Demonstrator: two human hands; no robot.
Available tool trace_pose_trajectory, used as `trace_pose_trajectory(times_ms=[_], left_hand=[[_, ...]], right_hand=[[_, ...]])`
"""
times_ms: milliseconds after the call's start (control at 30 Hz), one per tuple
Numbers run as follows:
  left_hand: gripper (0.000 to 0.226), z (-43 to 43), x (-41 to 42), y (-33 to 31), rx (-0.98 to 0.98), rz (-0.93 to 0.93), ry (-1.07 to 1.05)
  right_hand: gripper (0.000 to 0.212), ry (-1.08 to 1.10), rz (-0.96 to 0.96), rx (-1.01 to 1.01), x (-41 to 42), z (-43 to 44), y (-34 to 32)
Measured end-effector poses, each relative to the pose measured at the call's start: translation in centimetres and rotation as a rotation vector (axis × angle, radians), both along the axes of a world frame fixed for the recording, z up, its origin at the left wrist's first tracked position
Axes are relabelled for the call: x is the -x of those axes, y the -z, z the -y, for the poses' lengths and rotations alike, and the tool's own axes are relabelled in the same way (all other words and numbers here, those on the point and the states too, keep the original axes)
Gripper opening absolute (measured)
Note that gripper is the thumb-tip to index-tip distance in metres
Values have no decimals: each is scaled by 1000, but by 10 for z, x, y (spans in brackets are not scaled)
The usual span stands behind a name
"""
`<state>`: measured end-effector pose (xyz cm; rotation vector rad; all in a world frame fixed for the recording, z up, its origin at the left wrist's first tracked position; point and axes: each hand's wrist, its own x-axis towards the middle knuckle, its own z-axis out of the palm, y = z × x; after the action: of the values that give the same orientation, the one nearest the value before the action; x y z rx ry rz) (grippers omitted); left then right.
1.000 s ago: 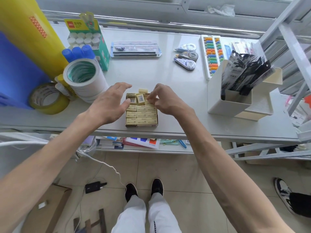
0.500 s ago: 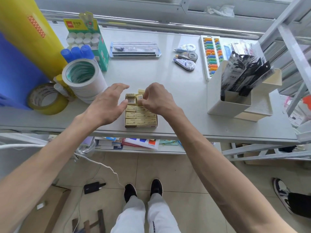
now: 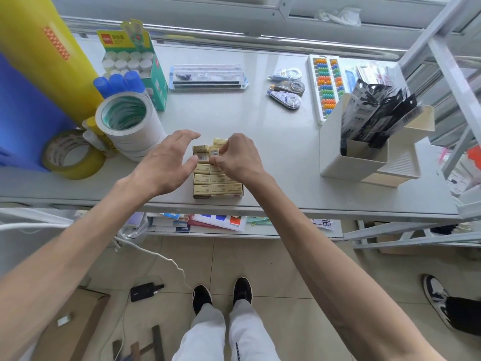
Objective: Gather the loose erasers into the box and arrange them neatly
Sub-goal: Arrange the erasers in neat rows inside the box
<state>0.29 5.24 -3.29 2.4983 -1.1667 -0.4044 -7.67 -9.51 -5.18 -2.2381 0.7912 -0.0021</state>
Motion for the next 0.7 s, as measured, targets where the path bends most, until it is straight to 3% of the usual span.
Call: trace_pose_trajectory(times_ms=[233, 367, 500, 700], left_hand=[[51, 4, 2, 0, -10, -3, 7], [51, 5, 1, -1, -8, -4, 10], [51, 4, 1, -3, -7, -5, 7], [50, 2, 0, -5, -1, -1, -7]], right_hand=[[31, -21, -12, -88, 2, 5, -2], [35, -46, -68, -49, -1, 2, -5], [23, 5, -85, -31, -1, 1, -6], [32, -31, -125, 56, -2, -3, -15]])
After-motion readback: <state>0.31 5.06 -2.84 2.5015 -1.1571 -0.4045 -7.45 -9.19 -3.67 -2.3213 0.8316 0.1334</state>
